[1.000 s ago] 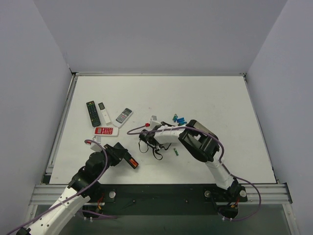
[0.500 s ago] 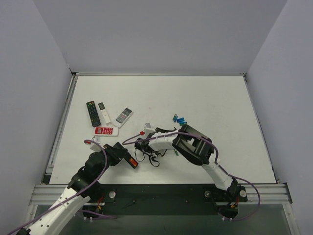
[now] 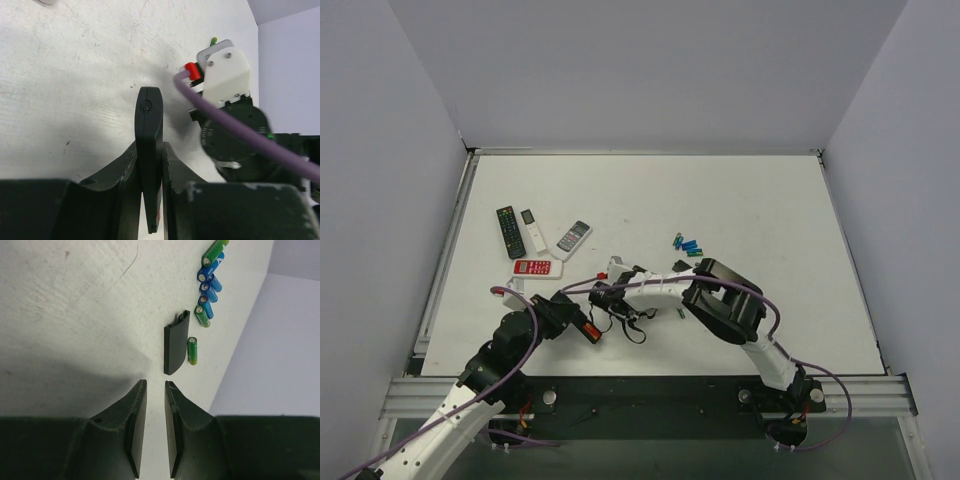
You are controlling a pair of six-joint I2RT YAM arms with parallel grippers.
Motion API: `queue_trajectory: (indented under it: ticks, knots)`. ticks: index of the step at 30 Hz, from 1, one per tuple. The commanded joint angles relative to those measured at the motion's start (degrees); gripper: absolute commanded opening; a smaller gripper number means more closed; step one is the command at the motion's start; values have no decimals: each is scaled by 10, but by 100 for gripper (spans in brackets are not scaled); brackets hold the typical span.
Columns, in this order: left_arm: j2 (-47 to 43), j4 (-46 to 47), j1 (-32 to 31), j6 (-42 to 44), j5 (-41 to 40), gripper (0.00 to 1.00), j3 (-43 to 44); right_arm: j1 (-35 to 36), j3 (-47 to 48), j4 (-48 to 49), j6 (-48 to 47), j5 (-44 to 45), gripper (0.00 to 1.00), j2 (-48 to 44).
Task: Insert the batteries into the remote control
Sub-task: Adjust the battery cover at the center of the board.
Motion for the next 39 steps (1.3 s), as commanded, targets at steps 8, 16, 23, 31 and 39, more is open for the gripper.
queue_trajectory:
  ticks: [8,16,23,31,39]
  knots:
    - [-4,36,2,-1,9,0,20,-91,-10,-10,-35,-307,54,-211]
    - [-2,67,2,0,19,0,12,-238,-117,67,-63,-608,61,-309]
    - [14,90,2,-3,26,0,8,-298,-144,117,-76,-638,60,-301]
    - [22,95,2,0,28,0,9,-312,-139,147,-115,-630,55,-260]
    - [20,92,2,5,31,0,12,-316,-111,148,-137,-630,55,-228]
